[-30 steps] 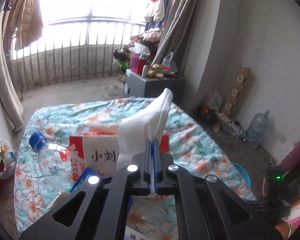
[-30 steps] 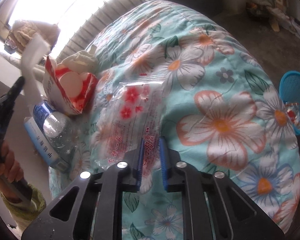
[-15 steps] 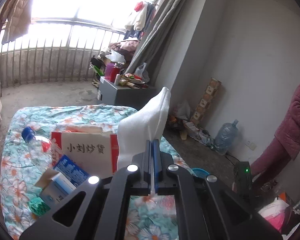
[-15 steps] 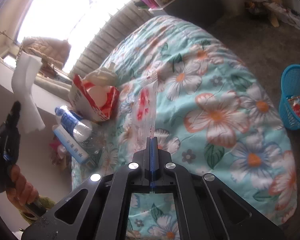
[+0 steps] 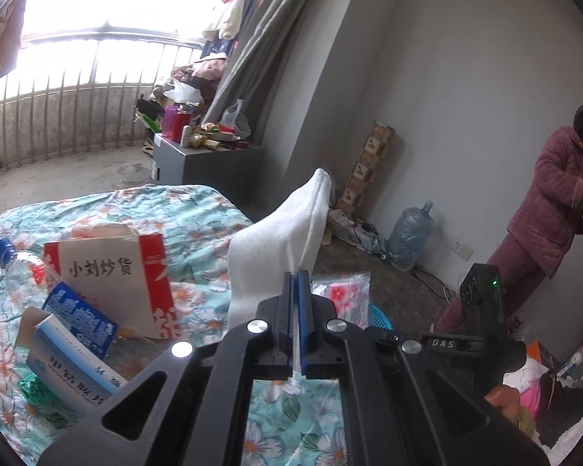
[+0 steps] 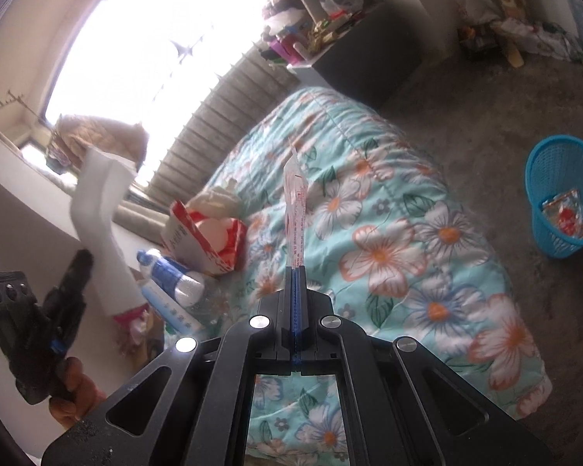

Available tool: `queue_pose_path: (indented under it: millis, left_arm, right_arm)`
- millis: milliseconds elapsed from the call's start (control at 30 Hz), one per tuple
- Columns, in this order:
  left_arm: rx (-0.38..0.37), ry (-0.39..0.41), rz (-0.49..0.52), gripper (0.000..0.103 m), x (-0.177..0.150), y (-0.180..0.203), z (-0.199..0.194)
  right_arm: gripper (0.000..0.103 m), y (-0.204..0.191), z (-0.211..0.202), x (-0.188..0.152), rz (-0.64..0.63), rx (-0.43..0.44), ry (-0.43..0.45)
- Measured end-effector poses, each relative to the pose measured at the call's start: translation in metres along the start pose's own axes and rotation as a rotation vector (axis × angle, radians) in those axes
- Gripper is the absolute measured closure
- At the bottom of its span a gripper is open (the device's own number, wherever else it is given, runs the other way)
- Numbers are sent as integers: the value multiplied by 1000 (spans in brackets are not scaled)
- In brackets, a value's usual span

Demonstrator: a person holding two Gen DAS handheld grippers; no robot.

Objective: Collect trash
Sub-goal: 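Carry both items over the blue wastebasket and open both grippers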

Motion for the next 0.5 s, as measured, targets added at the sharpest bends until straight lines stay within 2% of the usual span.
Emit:
queue_pose_path:
  millis: [233,500]
  left_arm:
    - [-14,-64,48,101,-14,34,29]
    - [-50,-138,119,101,-27,84,74]
  right_arm:
    - [103,22,-26,6,43,-5,65]
    - [103,75,-68,13,122,-55,161]
Point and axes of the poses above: each gripper's, at about its wrist camera, not at the fingertips, and z roughly the way its jaws point, y to its right, x to its top, the point moved 10 cm from there along z, roughly the way its jaws point, and after that the axes turned 15 degrees about -z, right-handed, at the moved point
